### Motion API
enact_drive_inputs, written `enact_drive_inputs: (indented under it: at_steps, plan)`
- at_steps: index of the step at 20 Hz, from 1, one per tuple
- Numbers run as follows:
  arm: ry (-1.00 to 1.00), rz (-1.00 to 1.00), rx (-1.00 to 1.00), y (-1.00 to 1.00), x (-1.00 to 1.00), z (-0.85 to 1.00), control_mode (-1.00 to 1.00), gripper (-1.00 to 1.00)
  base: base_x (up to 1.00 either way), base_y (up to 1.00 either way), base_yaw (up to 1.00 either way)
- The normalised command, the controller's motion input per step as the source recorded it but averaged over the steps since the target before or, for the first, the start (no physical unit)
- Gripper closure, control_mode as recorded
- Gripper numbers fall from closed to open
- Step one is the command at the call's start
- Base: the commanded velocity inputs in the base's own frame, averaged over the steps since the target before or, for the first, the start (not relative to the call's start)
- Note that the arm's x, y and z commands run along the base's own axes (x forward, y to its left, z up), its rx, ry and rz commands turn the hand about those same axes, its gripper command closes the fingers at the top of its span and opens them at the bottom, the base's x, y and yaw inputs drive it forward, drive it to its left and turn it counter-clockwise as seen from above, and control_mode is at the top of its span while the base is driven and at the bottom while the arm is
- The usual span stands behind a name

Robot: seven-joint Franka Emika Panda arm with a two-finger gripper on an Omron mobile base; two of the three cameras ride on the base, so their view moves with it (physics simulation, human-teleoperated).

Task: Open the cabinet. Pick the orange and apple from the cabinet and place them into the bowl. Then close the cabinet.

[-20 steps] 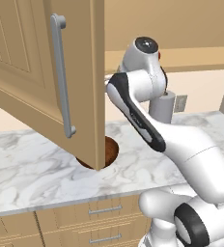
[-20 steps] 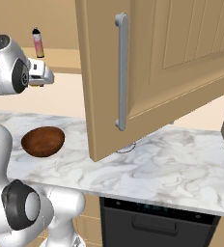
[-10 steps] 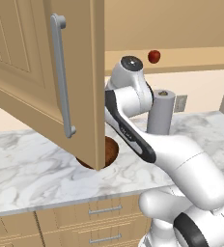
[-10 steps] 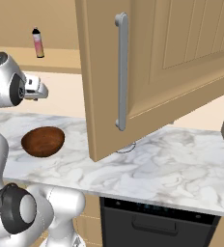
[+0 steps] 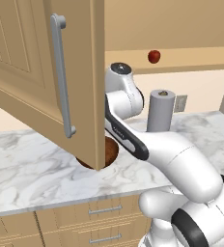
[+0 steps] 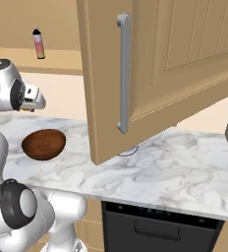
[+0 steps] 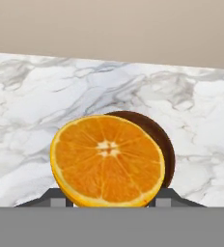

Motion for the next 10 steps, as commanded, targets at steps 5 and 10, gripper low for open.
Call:
enact_drive_inputs:
  at_steps: [5,10]
  plan:
    - [0.02,0.00,0.04,0.00,0.00,-0.37,-1.00,1.00,0.00,0.00,0.00]
    - [0.01,0.00,0.03,0.00,0.05,-0.37,-1.00,1.00,0.00,0.00,0.00]
